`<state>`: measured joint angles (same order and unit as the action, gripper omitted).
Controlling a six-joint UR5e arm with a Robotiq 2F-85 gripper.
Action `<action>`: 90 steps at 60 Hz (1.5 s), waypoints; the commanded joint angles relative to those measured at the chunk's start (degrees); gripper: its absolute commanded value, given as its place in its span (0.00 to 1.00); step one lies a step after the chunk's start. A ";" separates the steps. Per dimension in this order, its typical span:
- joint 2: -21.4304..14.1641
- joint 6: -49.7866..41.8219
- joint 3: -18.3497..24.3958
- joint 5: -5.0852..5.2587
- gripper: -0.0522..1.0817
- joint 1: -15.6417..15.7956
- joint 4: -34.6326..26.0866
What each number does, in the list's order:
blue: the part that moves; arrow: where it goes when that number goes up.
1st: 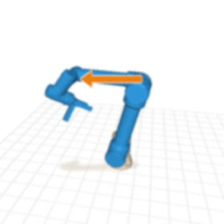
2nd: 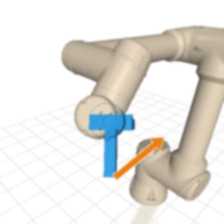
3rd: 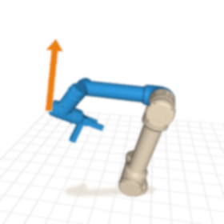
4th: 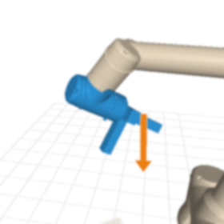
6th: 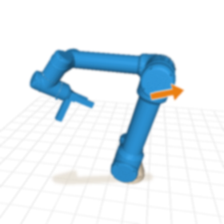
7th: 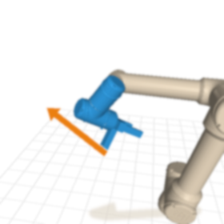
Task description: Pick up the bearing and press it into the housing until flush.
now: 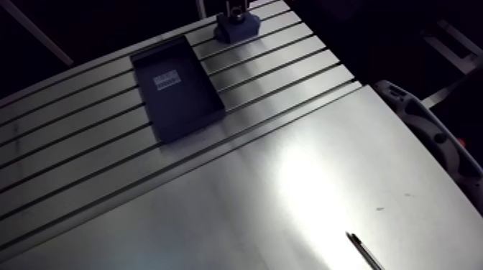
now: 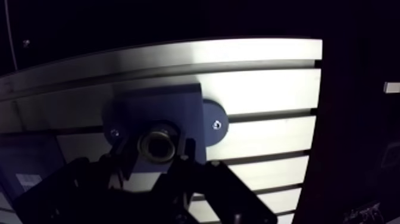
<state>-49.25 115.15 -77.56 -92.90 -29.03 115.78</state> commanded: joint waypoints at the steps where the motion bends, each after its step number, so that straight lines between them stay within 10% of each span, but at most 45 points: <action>1: 0.34 -0.05 0.00 -0.05 0.55 0.10 0.02; 90: 0.52 -0.05 0.09 -0.05 0.55 0.02 0.10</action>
<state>-48.73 115.10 -77.43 -92.95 -28.99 115.84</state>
